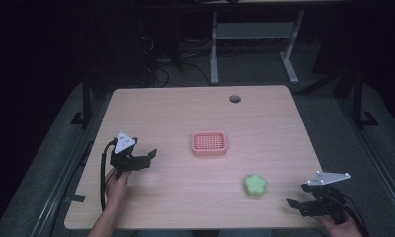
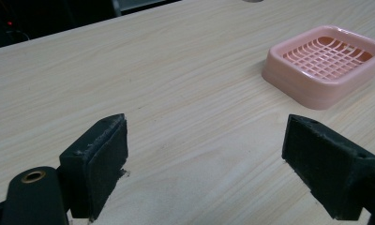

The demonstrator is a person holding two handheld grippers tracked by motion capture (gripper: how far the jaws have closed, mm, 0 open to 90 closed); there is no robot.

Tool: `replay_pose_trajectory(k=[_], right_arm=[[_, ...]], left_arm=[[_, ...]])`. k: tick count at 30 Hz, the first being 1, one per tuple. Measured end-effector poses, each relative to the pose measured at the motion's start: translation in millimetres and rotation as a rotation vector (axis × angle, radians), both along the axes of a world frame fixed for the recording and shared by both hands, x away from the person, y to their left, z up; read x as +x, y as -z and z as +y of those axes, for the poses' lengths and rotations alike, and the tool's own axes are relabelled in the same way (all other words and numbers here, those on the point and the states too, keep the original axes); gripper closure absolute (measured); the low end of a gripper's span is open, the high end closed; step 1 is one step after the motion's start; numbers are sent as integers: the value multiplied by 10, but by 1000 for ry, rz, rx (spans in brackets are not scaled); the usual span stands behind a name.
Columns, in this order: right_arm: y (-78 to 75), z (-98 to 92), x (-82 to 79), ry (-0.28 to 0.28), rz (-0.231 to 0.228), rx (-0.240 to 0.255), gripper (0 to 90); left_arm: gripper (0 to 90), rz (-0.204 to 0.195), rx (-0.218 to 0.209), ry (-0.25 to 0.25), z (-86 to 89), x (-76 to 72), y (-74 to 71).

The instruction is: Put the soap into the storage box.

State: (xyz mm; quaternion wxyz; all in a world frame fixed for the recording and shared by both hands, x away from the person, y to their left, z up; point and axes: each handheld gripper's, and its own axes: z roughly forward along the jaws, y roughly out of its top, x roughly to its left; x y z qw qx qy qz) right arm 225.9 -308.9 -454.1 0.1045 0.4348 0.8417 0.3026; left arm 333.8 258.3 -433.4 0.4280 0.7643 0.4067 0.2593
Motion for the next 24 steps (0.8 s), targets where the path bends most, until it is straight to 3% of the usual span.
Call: replay_pose_trajectory(k=[24], right_arm=[[-147, 330, 75, -100, -4, -69, 222]], left_arm=[[143, -11, 8, 4, 12, -43, -16]])
